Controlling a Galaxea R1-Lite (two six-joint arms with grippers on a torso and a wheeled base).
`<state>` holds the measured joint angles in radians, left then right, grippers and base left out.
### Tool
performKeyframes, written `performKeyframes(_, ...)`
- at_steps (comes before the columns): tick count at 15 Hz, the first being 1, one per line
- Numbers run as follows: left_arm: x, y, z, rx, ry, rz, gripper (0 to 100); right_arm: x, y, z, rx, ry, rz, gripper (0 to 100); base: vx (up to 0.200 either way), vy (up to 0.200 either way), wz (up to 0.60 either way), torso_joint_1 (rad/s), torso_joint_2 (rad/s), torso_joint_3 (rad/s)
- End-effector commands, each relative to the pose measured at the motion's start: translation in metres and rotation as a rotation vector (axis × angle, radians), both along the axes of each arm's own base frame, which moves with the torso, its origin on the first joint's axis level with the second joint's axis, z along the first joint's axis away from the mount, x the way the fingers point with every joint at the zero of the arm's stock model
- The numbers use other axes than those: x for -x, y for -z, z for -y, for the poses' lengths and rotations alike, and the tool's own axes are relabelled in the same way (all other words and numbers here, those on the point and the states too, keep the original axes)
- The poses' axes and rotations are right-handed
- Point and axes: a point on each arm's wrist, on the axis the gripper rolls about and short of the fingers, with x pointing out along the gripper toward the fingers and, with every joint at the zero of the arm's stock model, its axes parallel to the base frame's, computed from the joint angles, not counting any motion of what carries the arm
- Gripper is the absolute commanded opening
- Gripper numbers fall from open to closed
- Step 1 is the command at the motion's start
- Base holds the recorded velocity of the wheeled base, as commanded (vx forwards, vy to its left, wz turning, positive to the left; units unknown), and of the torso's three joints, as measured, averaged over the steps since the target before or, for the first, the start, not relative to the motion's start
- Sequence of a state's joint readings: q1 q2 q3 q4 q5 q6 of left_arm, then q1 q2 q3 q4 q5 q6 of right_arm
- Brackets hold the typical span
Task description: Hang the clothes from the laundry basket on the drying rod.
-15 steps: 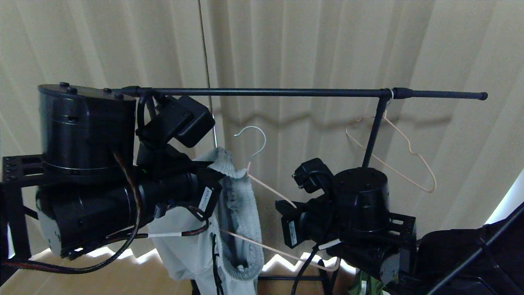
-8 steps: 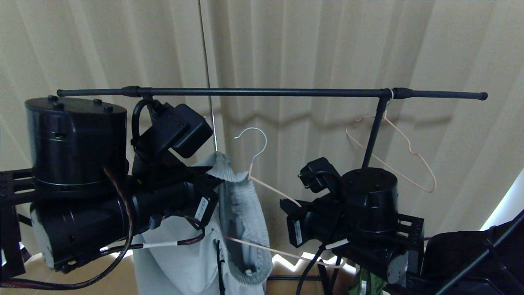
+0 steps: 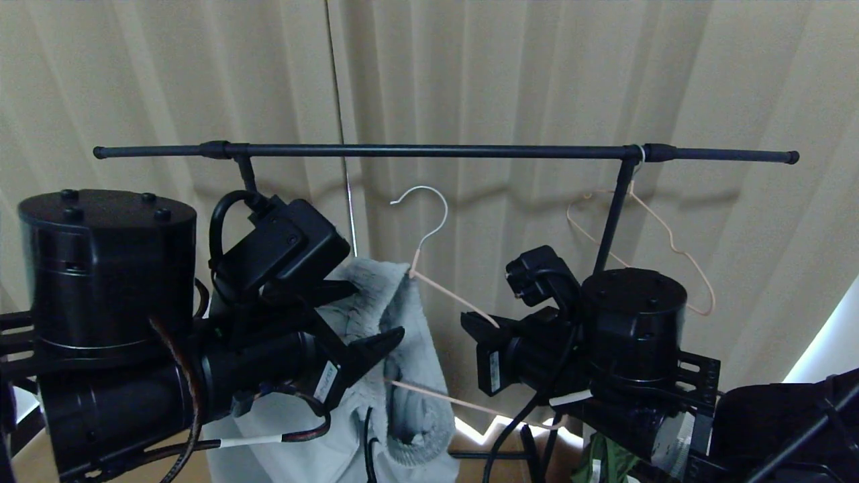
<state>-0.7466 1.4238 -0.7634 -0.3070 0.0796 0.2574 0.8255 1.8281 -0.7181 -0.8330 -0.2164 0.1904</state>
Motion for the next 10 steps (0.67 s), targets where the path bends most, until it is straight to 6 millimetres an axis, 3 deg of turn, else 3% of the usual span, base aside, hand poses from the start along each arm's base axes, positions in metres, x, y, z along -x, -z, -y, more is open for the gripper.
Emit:
performKeyframes(1,0.005,0.000,-0.004,0.003,0.005,0.002,100,0.002,-0.003,0.002,-0.011,-0.001,0.010,0,0.000,0.000,0.00,0.000,0.00,0.000)
performKeyframes(6,0.024,-0.008,-0.021,0.049,0.049,0.030,100,0.004,-0.015,0.008,-0.035,0.007,0.035,0,0.000,0.000,0.00,0.000,0.00,0.000)
performKeyframes(10,0.027,-0.023,-0.041,0.027,0.015,0.147,100,0.019,-0.029,0.030,0.024,-0.027,0.039,0,0.000,0.000,0.00,0.000,0.00,0.000)
